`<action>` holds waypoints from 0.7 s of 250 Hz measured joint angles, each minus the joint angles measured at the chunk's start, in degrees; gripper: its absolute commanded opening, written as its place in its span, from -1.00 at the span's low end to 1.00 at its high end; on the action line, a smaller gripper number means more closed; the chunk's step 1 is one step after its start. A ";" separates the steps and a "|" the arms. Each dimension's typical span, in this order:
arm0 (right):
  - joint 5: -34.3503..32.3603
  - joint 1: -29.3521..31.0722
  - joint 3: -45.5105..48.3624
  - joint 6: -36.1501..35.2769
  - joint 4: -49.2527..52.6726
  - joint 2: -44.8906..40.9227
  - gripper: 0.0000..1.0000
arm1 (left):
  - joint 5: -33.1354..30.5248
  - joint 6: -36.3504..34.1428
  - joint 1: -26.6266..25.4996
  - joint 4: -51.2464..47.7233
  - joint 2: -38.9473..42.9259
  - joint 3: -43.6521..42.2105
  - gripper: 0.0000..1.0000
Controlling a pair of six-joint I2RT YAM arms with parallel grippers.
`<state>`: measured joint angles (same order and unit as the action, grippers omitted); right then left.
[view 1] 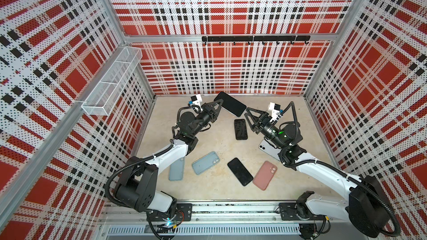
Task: Put the phone into the phone case
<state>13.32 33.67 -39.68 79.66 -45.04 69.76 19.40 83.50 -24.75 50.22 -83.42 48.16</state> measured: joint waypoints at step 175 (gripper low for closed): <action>5.20 1.46 -8.44 -0.61 -8.26 14.84 -0.79 | -0.83 1.22 -1.70 2.43 0.02 0.00 -1.00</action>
<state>18.52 35.14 -48.12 79.05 -53.30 84.60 18.57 84.73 -26.46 52.64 -83.40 48.16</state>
